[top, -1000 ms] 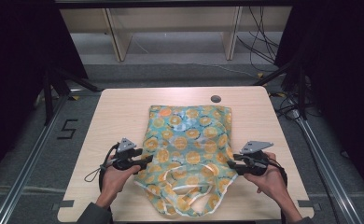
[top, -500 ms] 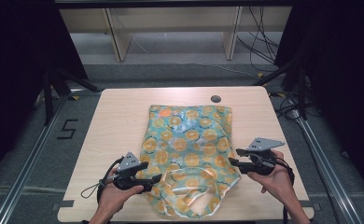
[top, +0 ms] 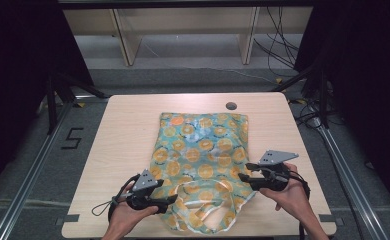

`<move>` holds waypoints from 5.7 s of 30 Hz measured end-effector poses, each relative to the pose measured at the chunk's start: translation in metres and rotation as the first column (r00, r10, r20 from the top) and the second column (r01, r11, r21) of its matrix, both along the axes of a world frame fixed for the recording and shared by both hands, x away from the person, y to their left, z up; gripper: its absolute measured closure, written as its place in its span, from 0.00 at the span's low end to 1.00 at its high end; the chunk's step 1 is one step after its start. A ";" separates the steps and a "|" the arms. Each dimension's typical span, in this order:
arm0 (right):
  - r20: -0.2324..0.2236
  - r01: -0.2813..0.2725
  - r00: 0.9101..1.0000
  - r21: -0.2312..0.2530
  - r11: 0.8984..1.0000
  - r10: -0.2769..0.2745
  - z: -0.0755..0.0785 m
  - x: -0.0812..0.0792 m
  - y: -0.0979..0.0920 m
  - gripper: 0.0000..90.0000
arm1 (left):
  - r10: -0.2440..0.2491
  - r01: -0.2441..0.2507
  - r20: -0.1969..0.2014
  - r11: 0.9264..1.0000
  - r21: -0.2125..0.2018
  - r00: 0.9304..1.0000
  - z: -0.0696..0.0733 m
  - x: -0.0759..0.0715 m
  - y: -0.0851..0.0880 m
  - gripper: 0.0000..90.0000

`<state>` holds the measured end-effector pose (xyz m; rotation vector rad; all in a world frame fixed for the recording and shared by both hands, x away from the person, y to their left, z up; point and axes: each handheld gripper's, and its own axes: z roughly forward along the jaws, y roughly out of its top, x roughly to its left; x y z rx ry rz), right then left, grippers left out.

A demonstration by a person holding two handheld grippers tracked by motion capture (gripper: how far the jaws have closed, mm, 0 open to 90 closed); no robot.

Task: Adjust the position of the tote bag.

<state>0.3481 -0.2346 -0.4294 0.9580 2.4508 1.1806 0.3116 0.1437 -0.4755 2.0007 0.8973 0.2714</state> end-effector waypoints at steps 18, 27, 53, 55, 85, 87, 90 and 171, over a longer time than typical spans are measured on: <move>-0.022 -0.089 0.996 -0.032 0.996 0.088 -0.006 -0.005 0.022 0.57 | -0.134 0.127 0.056 0.986 0.110 0.989 -0.004 0.014 -0.007 0.99; -0.027 -0.103 0.994 -0.027 0.994 0.102 -0.005 -0.004 0.020 0.58 | -0.092 0.084 0.104 0.993 0.080 0.990 0.017 0.044 -0.003 1.00; -0.075 -0.237 0.970 -0.076 0.969 0.232 -0.025 -0.024 0.063 0.30 | 0.023 -0.023 0.082 1.000 -0.005 0.996 0.025 0.108 0.008 1.00; -0.077 -0.225 0.973 -0.086 0.970 0.219 -0.026 -0.026 0.066 0.29 | 0.028 -0.028 0.087 1.000 0.000 0.996 0.026 0.110 0.013 1.00; -0.061 -0.313 0.947 0.032 0.949 0.314 -0.014 -0.010 0.085 0.57 | 0.041 -0.038 0.051 0.997 -0.062 0.998 0.024 0.121 0.014 1.00; -0.077 -0.337 0.938 0.045 0.941 0.339 -0.017 -0.015 0.093 0.53 | 0.032 -0.028 0.061 0.998 -0.062 0.998 0.026 0.122 0.014 0.99; -0.081 -0.358 0.929 0.044 0.933 0.360 -0.019 -0.021 0.102 0.51 | 0.036 -0.032 0.061 0.997 -0.068 0.997 0.028 0.124 0.015 0.99; 0.036 0.060 0.998 -0.077 0.995 -0.057 0.020 0.128 0.061 0.63 | 0.098 -0.096 -0.011 0.991 0.089 0.995 0.039 0.131 0.047 0.59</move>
